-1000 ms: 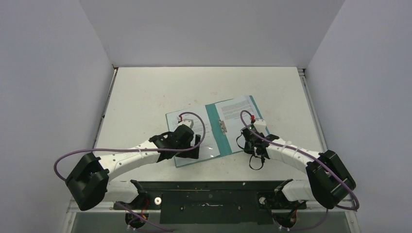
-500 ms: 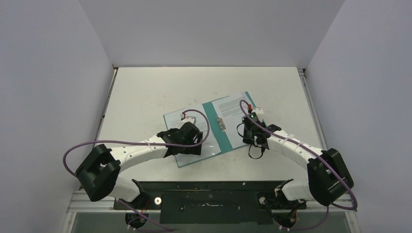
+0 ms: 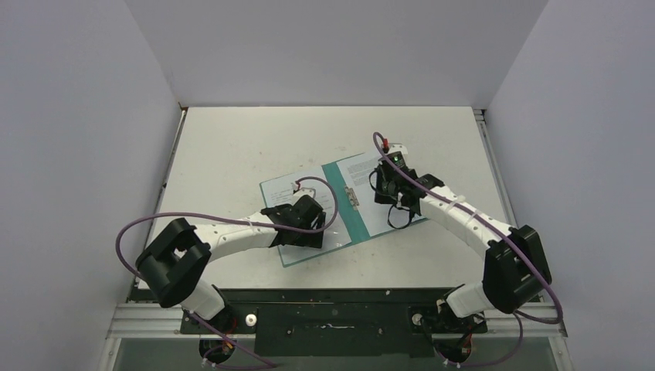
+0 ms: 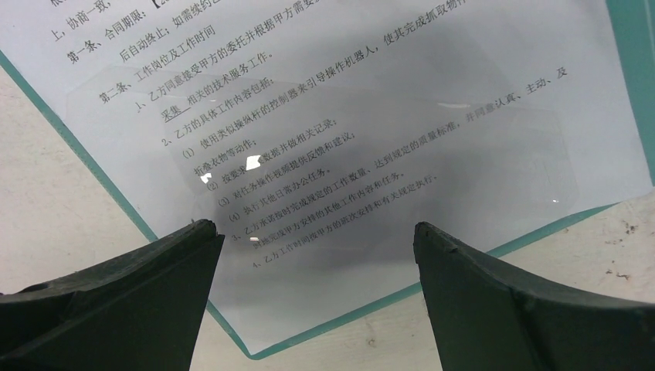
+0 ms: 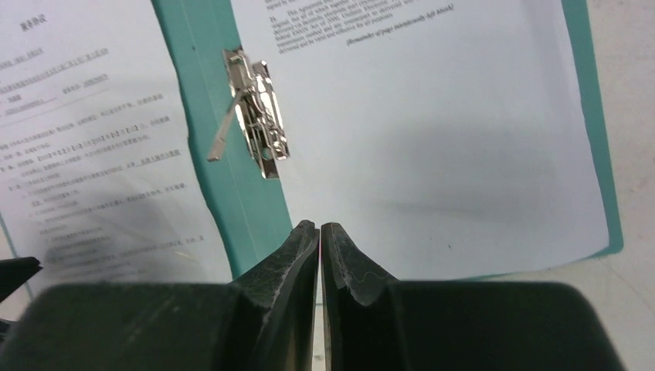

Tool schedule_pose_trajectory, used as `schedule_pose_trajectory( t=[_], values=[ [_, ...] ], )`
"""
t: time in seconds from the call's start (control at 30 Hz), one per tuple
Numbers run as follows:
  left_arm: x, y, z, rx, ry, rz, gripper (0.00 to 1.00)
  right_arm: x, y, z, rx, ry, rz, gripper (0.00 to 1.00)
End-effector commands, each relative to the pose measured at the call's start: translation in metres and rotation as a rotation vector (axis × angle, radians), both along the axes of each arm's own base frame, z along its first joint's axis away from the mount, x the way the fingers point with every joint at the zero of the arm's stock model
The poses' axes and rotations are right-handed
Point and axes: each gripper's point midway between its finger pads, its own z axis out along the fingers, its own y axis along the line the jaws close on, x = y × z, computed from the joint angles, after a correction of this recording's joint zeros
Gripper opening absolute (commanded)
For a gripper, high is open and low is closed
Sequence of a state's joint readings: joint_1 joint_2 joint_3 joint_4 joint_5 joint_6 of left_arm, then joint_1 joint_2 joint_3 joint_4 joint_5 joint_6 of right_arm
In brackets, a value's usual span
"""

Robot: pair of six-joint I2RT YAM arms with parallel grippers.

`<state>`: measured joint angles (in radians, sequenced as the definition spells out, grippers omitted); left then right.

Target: Put the files into the folder

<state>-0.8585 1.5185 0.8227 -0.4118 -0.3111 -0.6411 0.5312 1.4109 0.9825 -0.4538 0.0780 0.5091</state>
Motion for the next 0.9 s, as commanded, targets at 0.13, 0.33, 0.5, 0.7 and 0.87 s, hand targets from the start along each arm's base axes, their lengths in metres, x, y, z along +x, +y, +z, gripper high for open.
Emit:
schedule_pose_trajectory(
  t=[0.13, 0.33, 0.5, 0.7, 0.87],
  values=[
    [0.006, -0.012, -0.007, -0.022, -0.008, -0.014, 0.97, 0.037, 0.048, 0.018, 0.04, -0.038, 0.114, 0.09],
    [0.0, -0.01, -0.018, -0.014, 0.019, -0.021, 0.98, 0.045, 0.078, 0.008, 0.02, -0.025, 0.184, 0.1],
    [-0.003, -0.008, -0.022, -0.011, 0.031, -0.021, 0.99, 0.053, 0.093, 0.003, -0.003, -0.027, 0.214, 0.14],
    [-0.006, -0.004, -0.024, -0.008, 0.036, -0.016, 0.99, 0.056, 0.102, -0.006, -0.043, -0.019, 0.241, 0.18],
    [-0.008, -0.004, -0.025, -0.013, 0.043, -0.016, 1.0, 0.058, 0.098, -0.014, -0.085, -0.012, 0.245, 0.17]
  ],
)
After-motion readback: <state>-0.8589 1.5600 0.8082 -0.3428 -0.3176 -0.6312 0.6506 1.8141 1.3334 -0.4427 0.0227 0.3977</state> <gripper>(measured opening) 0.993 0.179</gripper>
